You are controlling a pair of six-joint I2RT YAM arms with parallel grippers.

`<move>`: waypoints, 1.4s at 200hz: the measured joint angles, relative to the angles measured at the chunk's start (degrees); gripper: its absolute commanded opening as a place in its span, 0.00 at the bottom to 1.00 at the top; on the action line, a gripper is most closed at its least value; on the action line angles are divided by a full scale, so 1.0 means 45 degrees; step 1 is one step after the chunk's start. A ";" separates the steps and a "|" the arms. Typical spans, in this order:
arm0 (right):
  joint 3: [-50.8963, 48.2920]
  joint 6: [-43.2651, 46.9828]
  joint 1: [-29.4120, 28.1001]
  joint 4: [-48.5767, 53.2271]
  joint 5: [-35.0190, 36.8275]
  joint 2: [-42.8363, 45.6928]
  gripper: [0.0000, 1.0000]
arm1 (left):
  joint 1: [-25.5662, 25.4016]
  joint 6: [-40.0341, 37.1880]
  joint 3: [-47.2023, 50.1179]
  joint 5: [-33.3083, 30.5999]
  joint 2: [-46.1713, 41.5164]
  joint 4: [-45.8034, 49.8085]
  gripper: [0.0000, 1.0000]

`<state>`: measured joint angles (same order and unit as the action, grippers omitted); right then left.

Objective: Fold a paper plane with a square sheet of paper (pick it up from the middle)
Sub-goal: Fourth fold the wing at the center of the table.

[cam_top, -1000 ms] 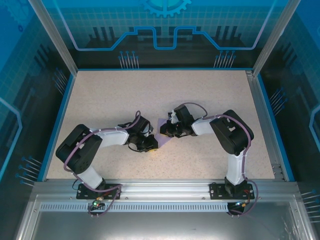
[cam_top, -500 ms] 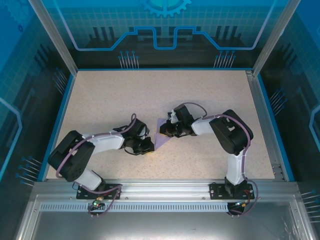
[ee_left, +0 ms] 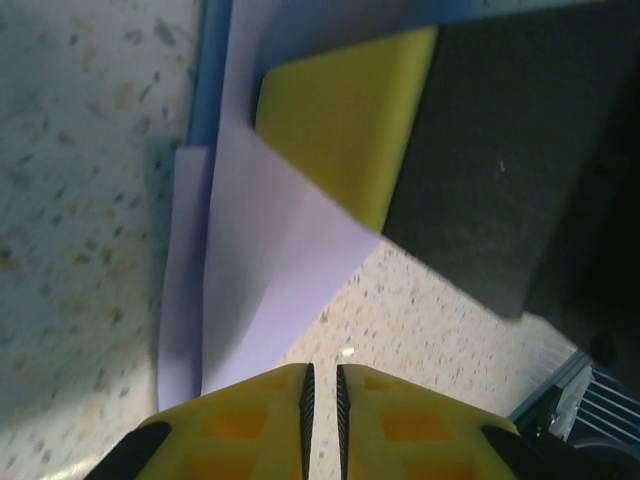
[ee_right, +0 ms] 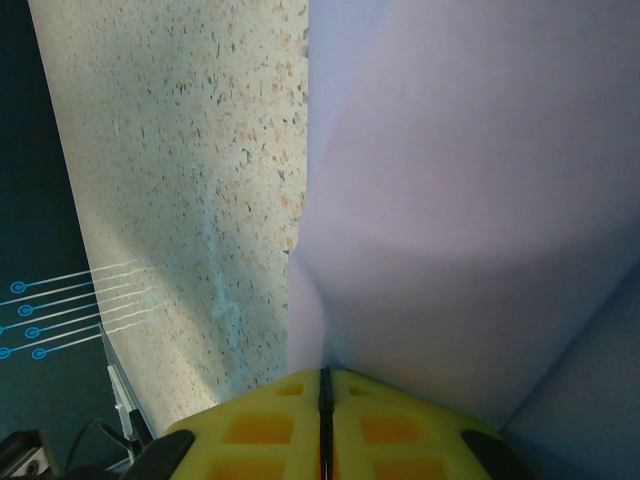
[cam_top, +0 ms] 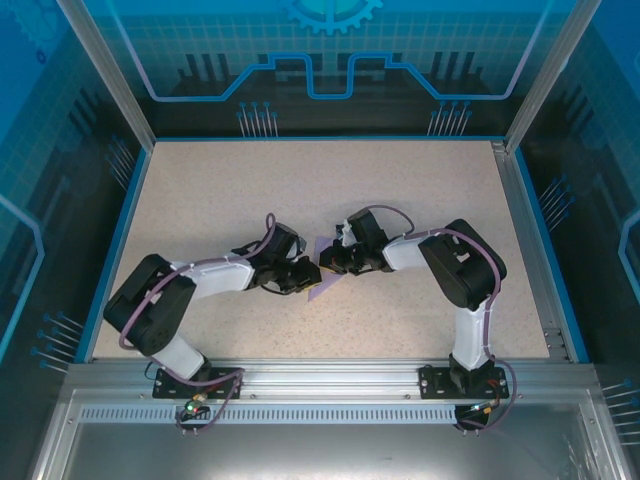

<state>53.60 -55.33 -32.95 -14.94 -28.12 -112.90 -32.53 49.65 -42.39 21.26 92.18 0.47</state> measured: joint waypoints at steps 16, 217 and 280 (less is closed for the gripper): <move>0.0000 0.0000 0.0000 0.0000 0.0000 0.0000 0.10 | 0.0000 0.0000 -0.0151 0.0000 0.0500 -0.0185 0.18; 0.0529 0.1841 -0.0039 0.1948 0.0486 0.1608 0.08 | 0.0000 -0.0821 0.0189 -0.0670 0.0991 -0.0403 0.01; 0.0534 0.1729 -0.0219 0.1496 0.0763 0.0253 0.07 | 0.0000 -0.1064 0.0199 -0.0675 0.0991 -0.0398 0.00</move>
<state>56.01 -47.55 -33.93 -8.21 -24.69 -111.77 -32.53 44.86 -41.50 18.22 96.64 -1.32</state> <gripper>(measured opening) 0.069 0.069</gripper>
